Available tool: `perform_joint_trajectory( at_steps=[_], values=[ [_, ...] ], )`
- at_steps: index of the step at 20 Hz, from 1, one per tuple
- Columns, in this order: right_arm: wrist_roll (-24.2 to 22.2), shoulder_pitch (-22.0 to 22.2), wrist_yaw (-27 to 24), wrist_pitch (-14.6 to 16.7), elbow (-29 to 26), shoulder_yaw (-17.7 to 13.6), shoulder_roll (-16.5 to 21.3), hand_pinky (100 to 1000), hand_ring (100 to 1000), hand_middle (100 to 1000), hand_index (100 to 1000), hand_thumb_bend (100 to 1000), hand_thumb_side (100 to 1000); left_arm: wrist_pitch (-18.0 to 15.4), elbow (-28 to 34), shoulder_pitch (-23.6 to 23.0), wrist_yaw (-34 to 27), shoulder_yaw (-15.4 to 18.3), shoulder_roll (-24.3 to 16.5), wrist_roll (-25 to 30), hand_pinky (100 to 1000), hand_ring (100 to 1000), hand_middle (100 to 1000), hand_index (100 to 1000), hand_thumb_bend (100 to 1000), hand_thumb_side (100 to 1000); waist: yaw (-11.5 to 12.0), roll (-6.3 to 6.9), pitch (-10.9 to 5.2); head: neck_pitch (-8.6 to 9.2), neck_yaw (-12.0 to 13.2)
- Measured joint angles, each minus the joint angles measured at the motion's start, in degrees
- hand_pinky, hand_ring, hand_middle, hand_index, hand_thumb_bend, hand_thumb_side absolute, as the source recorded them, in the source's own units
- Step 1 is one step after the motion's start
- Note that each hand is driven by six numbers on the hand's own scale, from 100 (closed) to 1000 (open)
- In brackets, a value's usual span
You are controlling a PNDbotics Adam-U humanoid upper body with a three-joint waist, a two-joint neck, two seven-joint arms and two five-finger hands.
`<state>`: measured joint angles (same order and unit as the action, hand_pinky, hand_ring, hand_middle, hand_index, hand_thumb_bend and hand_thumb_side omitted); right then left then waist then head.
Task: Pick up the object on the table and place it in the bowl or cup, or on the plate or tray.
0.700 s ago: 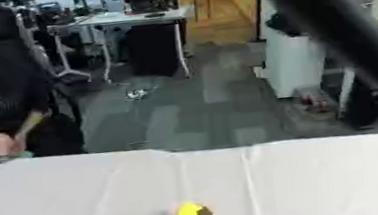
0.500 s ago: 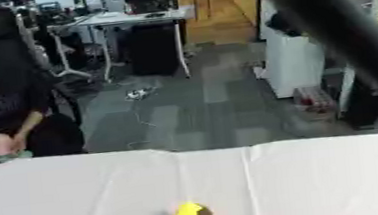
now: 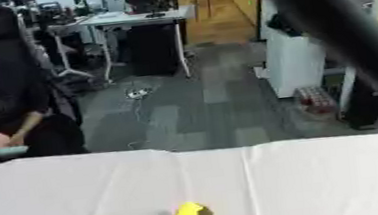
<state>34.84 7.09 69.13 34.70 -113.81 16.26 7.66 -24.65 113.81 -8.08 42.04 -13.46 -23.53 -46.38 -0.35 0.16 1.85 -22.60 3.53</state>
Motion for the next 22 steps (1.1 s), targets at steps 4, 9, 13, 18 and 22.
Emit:
perform_joint_trajectory(
  at_steps=[4,9,13,18,22],
  values=[
    [0.0,0.0,0.0,0.0,0.0,0.0,0.0,314,303,214,330,263,577,0.0,0.0,0.0,0.0,0.0,0.0,0.0,471,499,637,702,394,846,0.0,0.00,0.00,-0.17,0.0],
    [0.0,0.3,0.0,0.0,0.0,-0.1,0.0,316,303,217,336,268,576,0.0,0.0,0.0,-0.4,-0.1,-0.1,0.0,479,499,642,714,406,849,0.2,0.00,-0.04,-3.13,-0.3],
    [0.0,0.5,0.0,0.0,0.0,-0.9,-0.1,317,304,220,341,273,574,0.0,0.0,0.5,-2.0,0.1,-1.5,0.0,491,510,650,717,407,856,0.4,0.00,-0.10,-6.53,-1.3],
    [0.0,0.5,-0.4,0.0,0.0,-2.1,0.0,318,304,222,346,279,572,0.1,0.0,-0.2,-2.6,1.7,-7.4,0.1,503,520,656,717,408,868,0.5,0.12,-0.40,-9.30,-1.4],
    [0.0,0.5,-0.8,0.0,0.0,-2.7,0.0,318,304,223,348,280,571,1.2,0.0,-1.4,-3.0,3.1,-12.3,1.3,509,525,659,717,406,877,0.5,0.53,-0.51,-11.67,0.1]
  ],
)
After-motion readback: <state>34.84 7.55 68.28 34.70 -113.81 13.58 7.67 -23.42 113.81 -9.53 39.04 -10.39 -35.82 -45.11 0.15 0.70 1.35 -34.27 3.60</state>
